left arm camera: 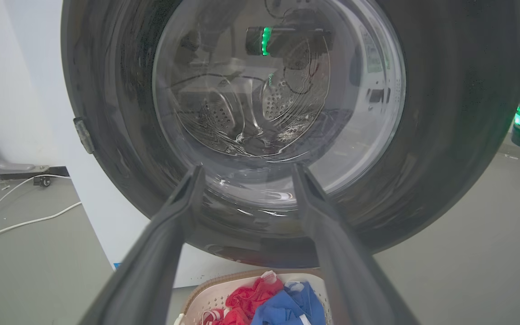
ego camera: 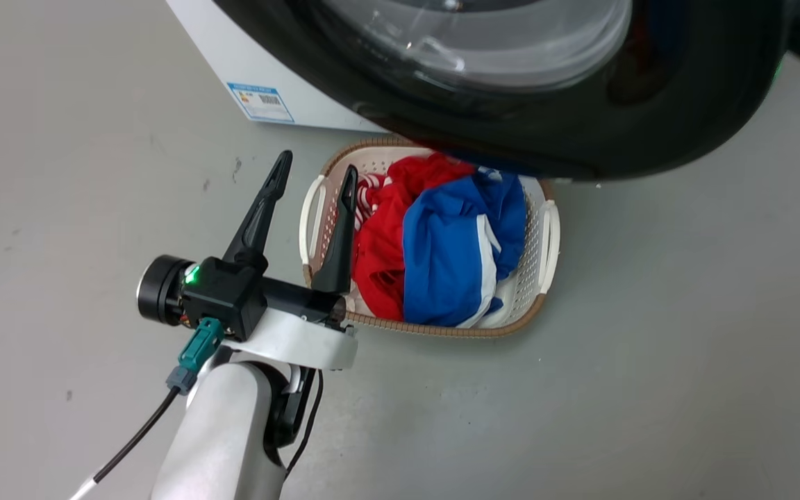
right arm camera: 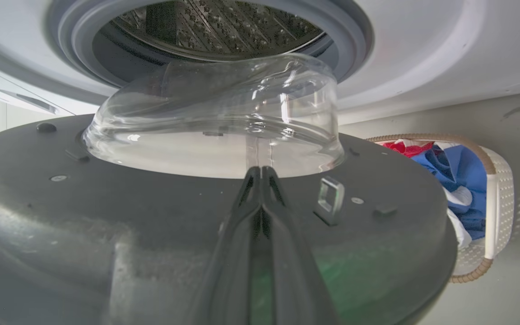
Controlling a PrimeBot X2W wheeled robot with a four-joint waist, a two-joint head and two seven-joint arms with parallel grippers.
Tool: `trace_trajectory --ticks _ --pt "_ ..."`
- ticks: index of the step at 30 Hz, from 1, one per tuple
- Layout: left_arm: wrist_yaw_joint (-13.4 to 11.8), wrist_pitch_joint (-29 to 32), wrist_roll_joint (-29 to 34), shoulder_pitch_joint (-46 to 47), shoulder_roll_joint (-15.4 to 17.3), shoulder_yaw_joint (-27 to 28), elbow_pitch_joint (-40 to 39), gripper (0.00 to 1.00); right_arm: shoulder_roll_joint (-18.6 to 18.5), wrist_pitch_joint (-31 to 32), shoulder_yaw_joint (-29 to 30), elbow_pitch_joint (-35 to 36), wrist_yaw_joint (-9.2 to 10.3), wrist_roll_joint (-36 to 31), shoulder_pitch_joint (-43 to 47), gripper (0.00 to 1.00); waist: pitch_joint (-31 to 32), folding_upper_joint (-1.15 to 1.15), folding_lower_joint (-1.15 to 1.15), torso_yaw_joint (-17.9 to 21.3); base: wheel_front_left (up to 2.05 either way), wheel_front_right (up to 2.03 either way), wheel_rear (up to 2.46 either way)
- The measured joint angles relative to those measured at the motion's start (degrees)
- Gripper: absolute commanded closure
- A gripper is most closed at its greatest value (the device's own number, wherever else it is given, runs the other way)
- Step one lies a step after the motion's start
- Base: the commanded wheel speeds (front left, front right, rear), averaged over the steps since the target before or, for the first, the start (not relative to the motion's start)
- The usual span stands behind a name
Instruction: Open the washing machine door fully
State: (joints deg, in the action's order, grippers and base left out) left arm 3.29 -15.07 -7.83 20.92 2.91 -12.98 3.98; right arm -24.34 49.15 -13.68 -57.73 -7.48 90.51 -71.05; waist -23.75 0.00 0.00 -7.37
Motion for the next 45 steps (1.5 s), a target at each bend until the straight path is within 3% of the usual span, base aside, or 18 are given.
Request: trace_trajectory --ticks 8,19,29,40,45 --pt "0.6 0.0 0.0 -3.1 0.0 0.5 1.6 0.0 1.3 6.1 -2.1 5.4 0.0 0.8 8.9 1.0 4.7 0.0 0.0 0.7 0.0 0.0 0.0" --pt "2.1 0.0 0.5 -9.1 0.0 0.1 4.3 0.0 4.9 8.1 -4.8 19.0 0.0 2.7 26.3 1.0 12.2 0.0 -0.01 0.4 0.0 0.0 0.0" --pt "3.0 0.0 -0.4 -13.4 0.5 -0.5 6.2 0.0 8.7 3.6 -7.1 28.6 0.08 3.2 39.4 1.0 19.3 0.0 -0.01 -1.3 0.0 0.0 0.0" --pt "3.3 0.0 -1.5 -13.7 0.5 -1.7 7.3 0.0 11.8 -2.3 -8.6 29.9 0.07 1.1 41.6 1.0 20.6 0.0 -0.02 -3.4 0.0 0.0 0.0" --pt "3.5 0.0 -2.0 -14.0 0.4 -1.4 7.6 0.0 11.5 -9.3 -5.7 31.9 0.07 -0.1 44.3 1.0 21.2 0.0 -0.01 -2.9 0.0 0.0 0.0"
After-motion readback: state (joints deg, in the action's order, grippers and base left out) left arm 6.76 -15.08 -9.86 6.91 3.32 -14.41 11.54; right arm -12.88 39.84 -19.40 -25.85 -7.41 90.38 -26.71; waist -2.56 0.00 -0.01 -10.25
